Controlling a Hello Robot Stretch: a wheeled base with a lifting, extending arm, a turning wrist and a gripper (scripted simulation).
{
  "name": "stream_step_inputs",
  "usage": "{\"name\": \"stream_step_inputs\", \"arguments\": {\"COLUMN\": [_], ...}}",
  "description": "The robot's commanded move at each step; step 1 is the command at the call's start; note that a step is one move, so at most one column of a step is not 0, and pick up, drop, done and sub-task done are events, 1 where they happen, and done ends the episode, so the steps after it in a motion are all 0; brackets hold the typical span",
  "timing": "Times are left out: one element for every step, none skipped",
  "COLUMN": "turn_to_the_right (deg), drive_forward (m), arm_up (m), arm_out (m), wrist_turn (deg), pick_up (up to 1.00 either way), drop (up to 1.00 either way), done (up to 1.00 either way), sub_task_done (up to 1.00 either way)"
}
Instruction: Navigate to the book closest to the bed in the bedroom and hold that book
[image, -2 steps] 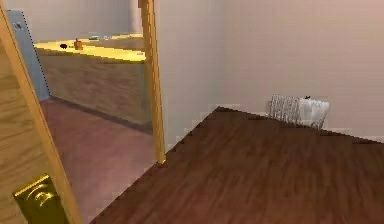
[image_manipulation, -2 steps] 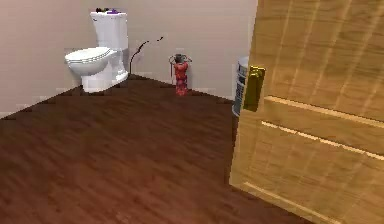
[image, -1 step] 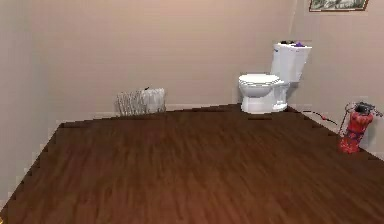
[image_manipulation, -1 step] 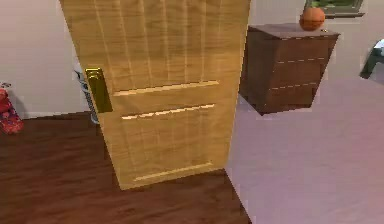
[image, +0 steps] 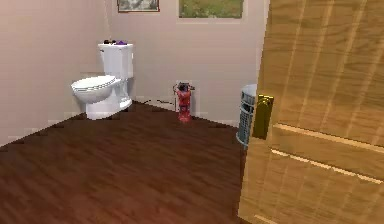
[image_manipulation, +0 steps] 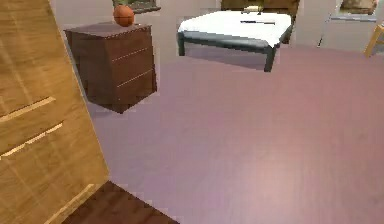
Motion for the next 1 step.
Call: {"name": "stream_step_inputs", "arguments": {"turn_to_the_right": [27.0], "drive_forward": [0.00], "arm_up": [0.00], "arm_out": [0.00], "wrist_turn": [0.0], "pick_up": [0.00], "drop": [0.00], "done": [0.00], "sub_task_done": [0.00]}}
